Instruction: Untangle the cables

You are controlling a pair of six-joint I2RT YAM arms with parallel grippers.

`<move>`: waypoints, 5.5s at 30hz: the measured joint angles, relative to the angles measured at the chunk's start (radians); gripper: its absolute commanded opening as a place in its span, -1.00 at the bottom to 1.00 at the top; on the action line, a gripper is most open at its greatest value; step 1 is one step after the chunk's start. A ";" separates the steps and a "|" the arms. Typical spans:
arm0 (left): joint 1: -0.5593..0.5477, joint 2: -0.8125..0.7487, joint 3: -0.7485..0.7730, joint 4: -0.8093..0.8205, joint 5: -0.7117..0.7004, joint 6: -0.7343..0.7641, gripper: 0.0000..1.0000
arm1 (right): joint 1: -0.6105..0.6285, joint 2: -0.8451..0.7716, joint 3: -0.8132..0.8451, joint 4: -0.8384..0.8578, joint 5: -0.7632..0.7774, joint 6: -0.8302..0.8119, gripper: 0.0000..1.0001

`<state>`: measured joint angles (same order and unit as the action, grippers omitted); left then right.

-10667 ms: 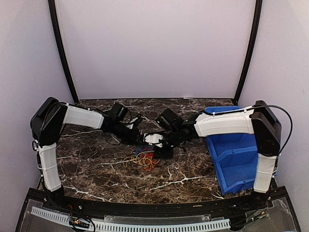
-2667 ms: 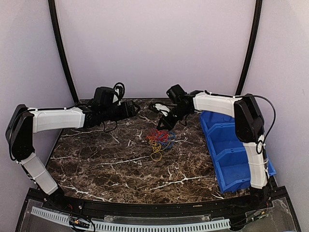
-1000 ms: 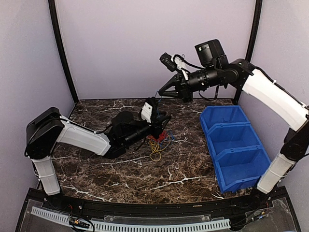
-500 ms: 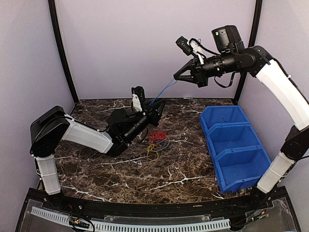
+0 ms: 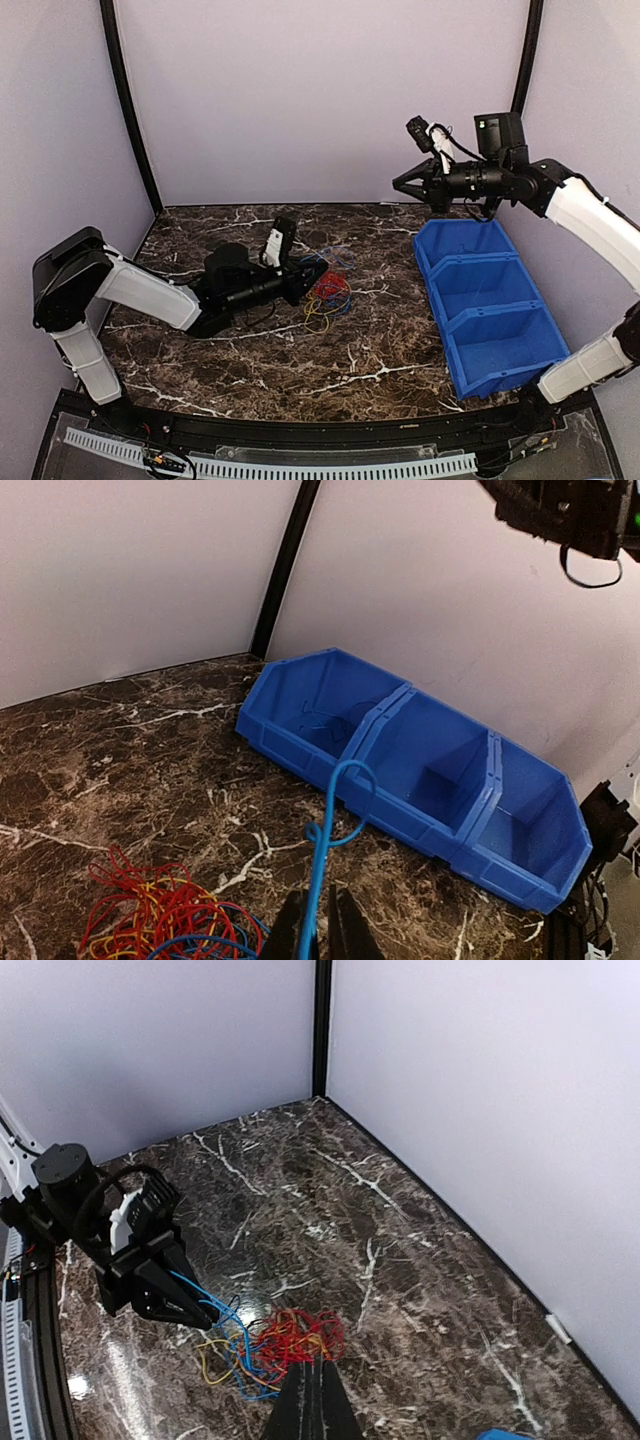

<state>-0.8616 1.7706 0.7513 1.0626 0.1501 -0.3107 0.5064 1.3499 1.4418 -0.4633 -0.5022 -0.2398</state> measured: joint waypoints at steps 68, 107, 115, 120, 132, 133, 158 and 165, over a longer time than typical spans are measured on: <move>-0.061 0.120 0.067 0.092 -0.225 0.280 -0.95 | 0.203 0.181 0.352 -0.190 -0.173 -0.115 -1.00; -0.062 -0.650 -0.034 -0.530 -0.380 -0.026 -1.00 | 0.439 0.285 0.041 0.046 -0.068 -0.240 0.68; -0.062 -0.649 -0.051 -0.523 -0.380 -0.103 -1.00 | 0.501 0.363 0.066 0.020 -0.038 -0.271 0.62; -0.062 -0.658 -0.072 -0.523 -0.385 -0.126 -1.00 | 0.502 0.371 0.066 0.036 0.025 -0.259 0.57; -0.062 -0.674 -0.074 -0.513 -0.377 -0.192 -1.00 | 0.516 0.420 0.066 0.057 0.019 -0.311 -0.90; -0.061 -0.674 -0.074 -0.513 -0.375 -0.196 -1.00 | 0.518 0.424 0.066 0.050 0.013 -0.313 -1.00; -0.062 -0.666 -0.083 -0.593 -0.425 -0.126 0.26 | 0.370 0.221 0.039 -0.057 -0.021 -0.346 -1.00; -0.062 -0.607 -0.083 -0.589 -0.364 -0.086 0.28 | 0.184 0.181 0.039 -0.053 -0.044 -0.307 -1.00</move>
<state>-0.9234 1.1633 0.6682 0.4732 -0.2138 -0.3965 0.6903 1.5311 1.4807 -0.5167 -0.5465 -0.5472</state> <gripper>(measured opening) 0.638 0.008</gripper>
